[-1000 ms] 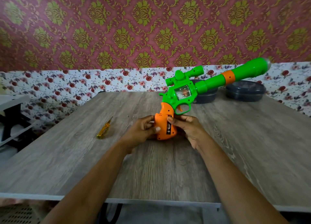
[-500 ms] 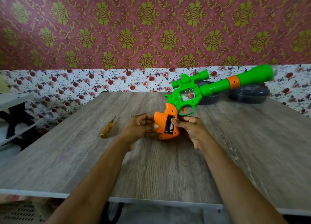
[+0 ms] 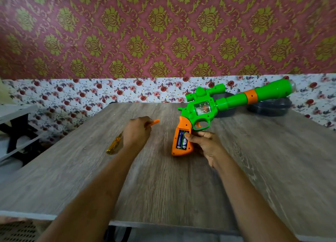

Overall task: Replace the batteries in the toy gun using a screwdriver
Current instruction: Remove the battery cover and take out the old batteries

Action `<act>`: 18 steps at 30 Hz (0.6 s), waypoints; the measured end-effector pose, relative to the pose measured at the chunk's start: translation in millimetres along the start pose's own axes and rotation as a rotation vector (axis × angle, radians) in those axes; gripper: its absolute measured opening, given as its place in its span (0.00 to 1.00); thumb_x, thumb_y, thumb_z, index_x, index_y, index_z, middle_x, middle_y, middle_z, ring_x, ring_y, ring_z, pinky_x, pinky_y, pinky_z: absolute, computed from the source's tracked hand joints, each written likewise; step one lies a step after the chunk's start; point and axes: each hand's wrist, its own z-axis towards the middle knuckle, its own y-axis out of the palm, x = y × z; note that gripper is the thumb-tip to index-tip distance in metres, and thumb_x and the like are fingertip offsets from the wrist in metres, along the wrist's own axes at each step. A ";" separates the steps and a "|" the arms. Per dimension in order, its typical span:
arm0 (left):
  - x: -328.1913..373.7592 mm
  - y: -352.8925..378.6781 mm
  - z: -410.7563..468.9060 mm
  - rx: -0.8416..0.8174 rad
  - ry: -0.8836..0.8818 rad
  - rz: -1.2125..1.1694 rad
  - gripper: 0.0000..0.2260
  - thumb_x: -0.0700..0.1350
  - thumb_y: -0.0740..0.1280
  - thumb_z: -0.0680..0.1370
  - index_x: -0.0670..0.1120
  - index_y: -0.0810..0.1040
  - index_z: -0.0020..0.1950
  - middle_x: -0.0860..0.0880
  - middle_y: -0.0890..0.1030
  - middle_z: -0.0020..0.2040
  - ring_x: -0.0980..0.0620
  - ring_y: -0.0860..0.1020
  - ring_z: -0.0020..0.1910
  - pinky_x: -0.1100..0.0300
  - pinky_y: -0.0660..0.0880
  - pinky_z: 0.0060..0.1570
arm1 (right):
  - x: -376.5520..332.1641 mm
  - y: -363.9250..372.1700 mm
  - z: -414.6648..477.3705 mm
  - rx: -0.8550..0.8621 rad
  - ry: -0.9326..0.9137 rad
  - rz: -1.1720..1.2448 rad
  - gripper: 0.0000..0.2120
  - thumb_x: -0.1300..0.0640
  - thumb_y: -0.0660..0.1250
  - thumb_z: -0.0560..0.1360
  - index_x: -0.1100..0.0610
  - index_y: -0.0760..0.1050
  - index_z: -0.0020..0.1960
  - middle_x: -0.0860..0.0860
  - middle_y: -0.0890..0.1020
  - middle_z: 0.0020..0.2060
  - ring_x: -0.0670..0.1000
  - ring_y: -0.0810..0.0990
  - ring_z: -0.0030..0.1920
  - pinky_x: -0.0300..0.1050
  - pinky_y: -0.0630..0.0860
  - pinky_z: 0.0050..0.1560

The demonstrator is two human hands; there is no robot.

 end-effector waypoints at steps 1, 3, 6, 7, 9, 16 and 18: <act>0.0 2.7 6.7 -0.030 0.010 0.052 0.09 0.39 0.65 0.77 0.44 0.82 0.54 0.44 0.83 0.44 0.46 0.79 0.38 0.57 0.74 0.36 | 0.6 -0.1 0.2 -0.003 -0.002 0.003 0.09 0.63 0.72 0.68 0.59 0.80 0.49 0.55 0.83 0.43 0.49 0.80 0.42 0.41 0.76 0.48; -2.5 11.3 19.7 -0.076 0.017 0.129 0.09 0.39 0.63 0.78 0.44 0.81 0.55 0.43 0.83 0.44 0.46 0.77 0.37 0.58 0.70 0.35 | 1.2 -0.7 1.3 -0.007 -0.007 0.004 0.08 0.63 0.72 0.68 0.57 0.80 0.47 0.56 0.83 0.45 0.50 0.81 0.42 0.44 0.76 0.52; -9.0 23.6 28.5 -0.164 0.007 0.220 0.11 0.38 0.61 0.79 0.45 0.80 0.55 0.43 0.82 0.47 0.46 0.78 0.41 0.56 0.73 0.37 | 2.4 -1.9 2.9 -0.010 -0.004 0.006 0.07 0.63 0.72 0.68 0.57 0.80 0.46 0.55 0.83 0.44 0.50 0.81 0.43 0.43 0.77 0.51; -11.8 27.3 29.0 -0.204 -0.004 0.237 0.11 0.38 0.61 0.79 0.46 0.80 0.56 0.43 0.82 0.50 0.46 0.79 0.45 0.55 0.75 0.40 | 2.7 -2.1 3.6 -0.011 -0.004 0.010 0.07 0.63 0.71 0.68 0.57 0.80 0.46 0.54 0.83 0.42 0.49 0.81 0.42 0.41 0.77 0.48; -17.1 33.3 28.2 -0.255 -0.023 0.237 0.12 0.39 0.61 0.79 0.47 0.79 0.58 0.45 0.81 0.55 0.46 0.79 0.52 0.55 0.75 0.48 | 3.1 -1.8 4.1 -0.019 -0.010 0.013 0.07 0.63 0.71 0.69 0.57 0.80 0.46 0.53 0.83 0.41 0.48 0.81 0.41 0.40 0.77 0.48; -21.2 12.4 24.1 -0.188 -0.024 0.073 0.14 0.39 0.61 0.78 0.46 0.79 0.61 0.44 0.80 0.59 0.45 0.79 0.55 0.51 0.77 0.54 | 3.9 -1.6 4.5 -0.010 -0.018 -0.001 0.07 0.63 0.71 0.69 0.57 0.80 0.46 0.54 0.83 0.42 0.49 0.81 0.42 0.43 0.76 0.51; -26.0 -9.5 19.4 -0.047 -0.107 0.039 0.13 0.41 0.63 0.77 0.46 0.80 0.59 0.44 0.81 0.59 0.45 0.79 0.55 0.51 0.76 0.55 | 4.0 -1.0 4.0 -0.009 -0.022 -0.005 0.07 0.63 0.71 0.69 0.57 0.80 0.46 0.54 0.83 0.42 0.49 0.81 0.42 0.42 0.76 0.50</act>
